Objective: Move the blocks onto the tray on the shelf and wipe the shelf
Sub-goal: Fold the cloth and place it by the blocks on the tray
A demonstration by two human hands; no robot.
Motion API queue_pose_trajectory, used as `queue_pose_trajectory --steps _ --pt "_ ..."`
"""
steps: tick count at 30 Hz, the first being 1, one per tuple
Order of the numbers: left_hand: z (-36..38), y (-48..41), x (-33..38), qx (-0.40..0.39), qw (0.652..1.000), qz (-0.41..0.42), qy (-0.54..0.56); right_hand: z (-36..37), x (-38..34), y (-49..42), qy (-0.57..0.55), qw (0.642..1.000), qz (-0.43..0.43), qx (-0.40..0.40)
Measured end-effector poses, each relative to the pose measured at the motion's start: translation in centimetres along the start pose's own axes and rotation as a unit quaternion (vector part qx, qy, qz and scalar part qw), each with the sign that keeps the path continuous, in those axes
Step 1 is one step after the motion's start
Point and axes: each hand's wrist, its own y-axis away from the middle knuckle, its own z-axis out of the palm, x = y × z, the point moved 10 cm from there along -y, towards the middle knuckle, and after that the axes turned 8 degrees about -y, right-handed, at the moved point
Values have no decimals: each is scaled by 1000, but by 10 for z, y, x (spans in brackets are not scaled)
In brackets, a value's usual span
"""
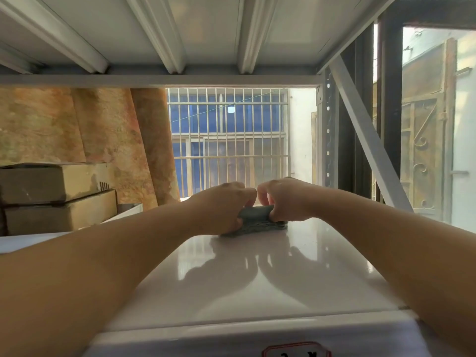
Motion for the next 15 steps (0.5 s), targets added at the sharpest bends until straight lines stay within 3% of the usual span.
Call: queue_pose_trajectory --steps 5,10,15 --pt "2 1 6 25 1000 -1 2 0 18 0 -65 998 20 -19" --pt "4 0 5 7 1000 -2 24 4 32 -2 -224 972 52 -44" --pt "9 -1 1 -21 998 3 62 3 30 1 -200 977 30 -62"
